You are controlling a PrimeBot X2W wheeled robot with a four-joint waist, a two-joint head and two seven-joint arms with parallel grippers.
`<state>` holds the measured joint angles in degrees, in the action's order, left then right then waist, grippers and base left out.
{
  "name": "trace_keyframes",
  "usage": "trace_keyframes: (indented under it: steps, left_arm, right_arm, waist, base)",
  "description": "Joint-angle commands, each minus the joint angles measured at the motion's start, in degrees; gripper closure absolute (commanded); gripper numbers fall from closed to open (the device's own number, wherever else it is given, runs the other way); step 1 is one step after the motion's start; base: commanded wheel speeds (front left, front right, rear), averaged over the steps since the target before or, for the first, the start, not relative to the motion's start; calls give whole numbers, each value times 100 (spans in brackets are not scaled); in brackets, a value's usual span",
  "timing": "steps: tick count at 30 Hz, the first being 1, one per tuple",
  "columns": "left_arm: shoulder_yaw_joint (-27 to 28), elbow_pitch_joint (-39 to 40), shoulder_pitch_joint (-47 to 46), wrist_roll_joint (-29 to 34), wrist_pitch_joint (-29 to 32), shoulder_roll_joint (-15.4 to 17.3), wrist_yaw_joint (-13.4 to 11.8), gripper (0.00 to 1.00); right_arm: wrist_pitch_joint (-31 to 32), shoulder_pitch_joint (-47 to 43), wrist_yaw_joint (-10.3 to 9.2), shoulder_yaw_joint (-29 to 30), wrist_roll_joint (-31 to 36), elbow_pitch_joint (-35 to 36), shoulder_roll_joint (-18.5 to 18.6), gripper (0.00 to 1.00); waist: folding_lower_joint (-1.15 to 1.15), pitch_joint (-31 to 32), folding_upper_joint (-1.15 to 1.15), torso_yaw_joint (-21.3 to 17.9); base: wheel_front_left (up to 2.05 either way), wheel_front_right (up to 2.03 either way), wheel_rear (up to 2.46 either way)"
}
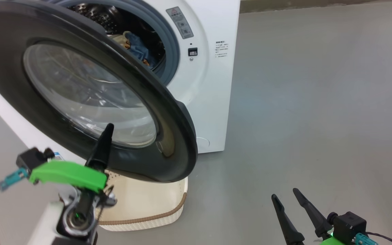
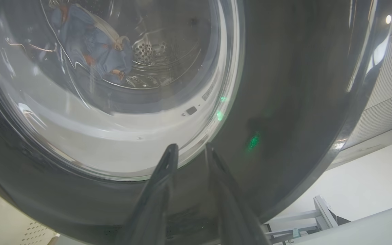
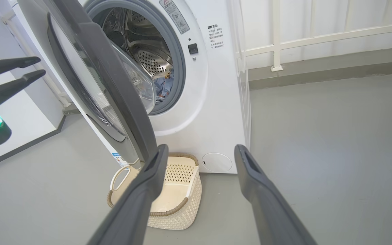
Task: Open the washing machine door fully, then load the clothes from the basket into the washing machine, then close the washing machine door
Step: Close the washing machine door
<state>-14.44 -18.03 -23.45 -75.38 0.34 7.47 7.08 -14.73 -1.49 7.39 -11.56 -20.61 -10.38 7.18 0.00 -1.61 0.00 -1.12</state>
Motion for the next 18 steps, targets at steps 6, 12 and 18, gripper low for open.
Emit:
trace_keyframes:
  steps: [6,12,18]
  left_arm:
    - [-171,-120,317,1414,-1072,510,-167,0]
    - [-103,-163,945,2648,-1515,641,-720,0]
    - [579,255,1786,3742,-1531,458,-936,0]
  right_arm:
    - [-27,5,10,-31,-3,184,0,0]
    - [-27,30,10,26,20,216,-29,0]
    - [-27,-5,10,104,30,233,-39,0]
  waist:
    - [0,17,0,127]
    - [0,48,0,121]
    - [0,85,0,129]
  base:
    - [0,0,0]
    - [0,0,0]
    - [0,0,0]
